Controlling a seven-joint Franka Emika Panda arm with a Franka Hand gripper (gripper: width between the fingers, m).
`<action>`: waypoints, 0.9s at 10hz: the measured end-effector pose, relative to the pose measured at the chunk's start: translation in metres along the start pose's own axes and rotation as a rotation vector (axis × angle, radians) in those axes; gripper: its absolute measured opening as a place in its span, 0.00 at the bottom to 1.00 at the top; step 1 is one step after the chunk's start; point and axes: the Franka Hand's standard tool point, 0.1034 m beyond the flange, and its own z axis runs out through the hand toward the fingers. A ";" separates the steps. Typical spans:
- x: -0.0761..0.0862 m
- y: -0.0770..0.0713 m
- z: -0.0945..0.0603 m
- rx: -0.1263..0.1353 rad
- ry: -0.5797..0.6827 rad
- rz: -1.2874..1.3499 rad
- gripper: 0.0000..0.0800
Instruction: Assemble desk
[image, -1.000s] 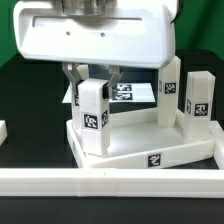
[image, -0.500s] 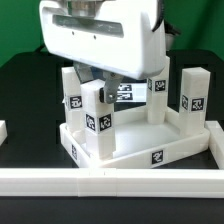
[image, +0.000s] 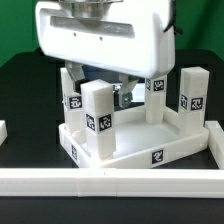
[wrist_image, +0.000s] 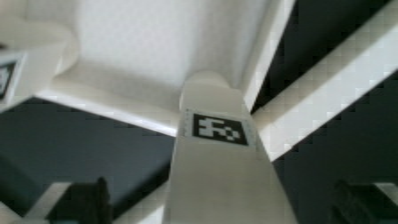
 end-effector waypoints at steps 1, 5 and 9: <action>0.000 0.000 0.000 0.000 0.000 -0.095 0.80; 0.000 -0.001 -0.001 0.002 0.002 -0.538 0.81; 0.001 0.000 -0.002 0.002 0.003 -0.862 0.81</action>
Offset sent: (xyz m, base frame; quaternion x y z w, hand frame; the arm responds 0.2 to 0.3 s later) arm 0.0034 0.0090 0.0071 0.0168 0.0017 -0.2404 0.9705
